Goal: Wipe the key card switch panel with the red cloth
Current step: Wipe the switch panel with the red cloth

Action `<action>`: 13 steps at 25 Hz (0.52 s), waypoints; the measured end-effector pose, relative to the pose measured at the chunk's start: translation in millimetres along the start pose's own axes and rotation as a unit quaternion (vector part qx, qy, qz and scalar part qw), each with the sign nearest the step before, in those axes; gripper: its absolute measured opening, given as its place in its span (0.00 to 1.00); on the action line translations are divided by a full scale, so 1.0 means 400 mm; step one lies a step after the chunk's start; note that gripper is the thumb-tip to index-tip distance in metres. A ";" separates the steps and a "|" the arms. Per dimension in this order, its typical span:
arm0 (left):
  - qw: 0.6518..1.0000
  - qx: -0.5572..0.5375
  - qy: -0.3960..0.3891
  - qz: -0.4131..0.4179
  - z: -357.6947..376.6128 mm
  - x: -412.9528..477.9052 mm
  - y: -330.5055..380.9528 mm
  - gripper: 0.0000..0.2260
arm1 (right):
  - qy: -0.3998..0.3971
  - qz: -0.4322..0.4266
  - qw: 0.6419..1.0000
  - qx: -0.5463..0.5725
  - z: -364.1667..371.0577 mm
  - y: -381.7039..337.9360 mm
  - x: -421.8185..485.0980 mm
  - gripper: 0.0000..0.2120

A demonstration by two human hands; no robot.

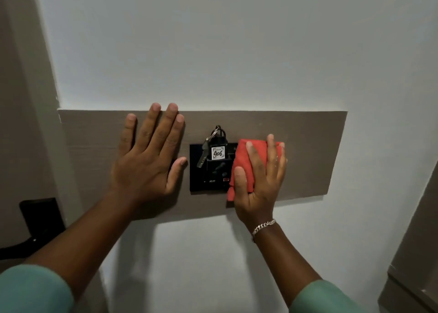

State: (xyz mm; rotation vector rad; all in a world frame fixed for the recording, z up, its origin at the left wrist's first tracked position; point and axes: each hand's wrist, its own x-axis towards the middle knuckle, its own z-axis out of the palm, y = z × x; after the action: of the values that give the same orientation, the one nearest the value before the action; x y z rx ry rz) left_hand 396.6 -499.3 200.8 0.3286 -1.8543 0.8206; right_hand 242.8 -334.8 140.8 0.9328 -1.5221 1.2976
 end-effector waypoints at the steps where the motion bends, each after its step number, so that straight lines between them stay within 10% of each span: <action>1: 1.000 0.001 0.001 0.002 0.001 0.003 0.001 0.34 | 0.017 -0.003 1.000 0.009 0.008 -0.002 0.009 0.22; 13: 1.000 0.027 0.011 0.009 -0.005 0.003 0.005 0.34 | 0.009 -0.086 0.996 -0.005 -0.010 0.040 0.026 0.20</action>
State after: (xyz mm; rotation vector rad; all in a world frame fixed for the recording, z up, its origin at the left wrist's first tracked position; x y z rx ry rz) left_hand 396.4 -496.2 201.4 0.3347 -1.8192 0.8843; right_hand 225.1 -328.1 146.1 1.0202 -1.4005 1.1707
